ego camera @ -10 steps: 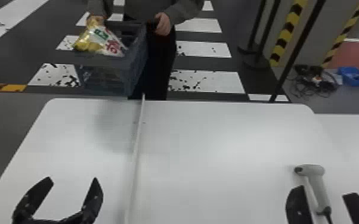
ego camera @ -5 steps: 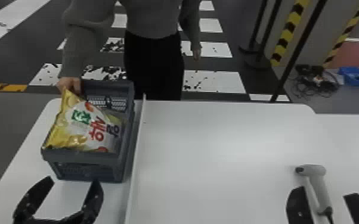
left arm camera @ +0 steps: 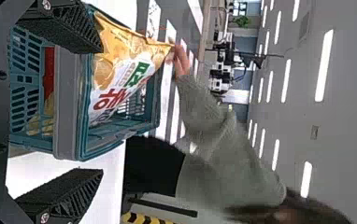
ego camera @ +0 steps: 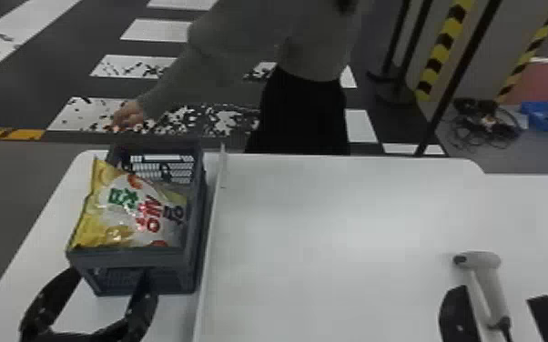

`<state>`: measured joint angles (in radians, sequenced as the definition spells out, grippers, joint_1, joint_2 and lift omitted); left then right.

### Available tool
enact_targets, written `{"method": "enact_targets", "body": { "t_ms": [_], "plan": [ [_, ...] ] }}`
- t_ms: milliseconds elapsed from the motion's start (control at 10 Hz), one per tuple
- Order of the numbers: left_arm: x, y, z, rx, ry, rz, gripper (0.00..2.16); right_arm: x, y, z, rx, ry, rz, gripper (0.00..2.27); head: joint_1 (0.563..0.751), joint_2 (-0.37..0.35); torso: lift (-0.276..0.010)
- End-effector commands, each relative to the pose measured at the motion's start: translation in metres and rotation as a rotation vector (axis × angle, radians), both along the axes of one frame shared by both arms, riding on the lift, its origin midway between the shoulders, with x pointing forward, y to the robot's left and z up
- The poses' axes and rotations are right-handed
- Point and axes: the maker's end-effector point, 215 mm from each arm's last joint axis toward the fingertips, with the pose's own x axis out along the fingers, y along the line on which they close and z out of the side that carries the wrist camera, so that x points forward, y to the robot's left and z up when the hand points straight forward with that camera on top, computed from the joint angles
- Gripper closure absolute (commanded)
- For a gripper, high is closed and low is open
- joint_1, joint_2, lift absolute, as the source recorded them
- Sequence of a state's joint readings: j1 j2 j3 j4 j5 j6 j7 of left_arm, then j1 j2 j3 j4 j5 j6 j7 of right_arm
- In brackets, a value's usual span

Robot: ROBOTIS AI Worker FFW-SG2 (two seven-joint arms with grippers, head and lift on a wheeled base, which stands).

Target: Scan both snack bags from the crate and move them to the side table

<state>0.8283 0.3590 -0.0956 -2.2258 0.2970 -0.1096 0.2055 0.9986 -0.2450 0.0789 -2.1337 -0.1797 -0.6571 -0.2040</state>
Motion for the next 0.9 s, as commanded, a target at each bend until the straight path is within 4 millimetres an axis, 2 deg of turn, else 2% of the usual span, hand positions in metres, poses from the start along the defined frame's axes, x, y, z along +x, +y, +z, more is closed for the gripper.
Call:
{"method": "enact_targets", "body": {
  "t_ms": [0,300,600,800],
  "plan": [
    [0.001,0.005,0.004,0.000,-0.011,0.024,0.08,0.000,0.001,0.000,-0.001,0.000,0.002,0.10,0.695,-0.055,-0.095],
    [0.005,0.018,0.011,0.016,-0.029,0.041,0.08,-0.001,0.000,-0.003,-0.003,0.006,0.003,0.11,0.695,-0.035,-0.095],
    [0.026,0.058,0.038,0.000,-0.082,0.054,0.08,-0.002,0.001,-0.004,-0.005,0.010,0.007,0.11,0.695,0.001,-0.095],
    [0.038,0.079,0.047,-0.008,-0.101,0.061,0.08,-0.002,0.008,-0.004,-0.011,0.010,0.024,0.11,0.695,0.045,-0.095]
  ]
}}
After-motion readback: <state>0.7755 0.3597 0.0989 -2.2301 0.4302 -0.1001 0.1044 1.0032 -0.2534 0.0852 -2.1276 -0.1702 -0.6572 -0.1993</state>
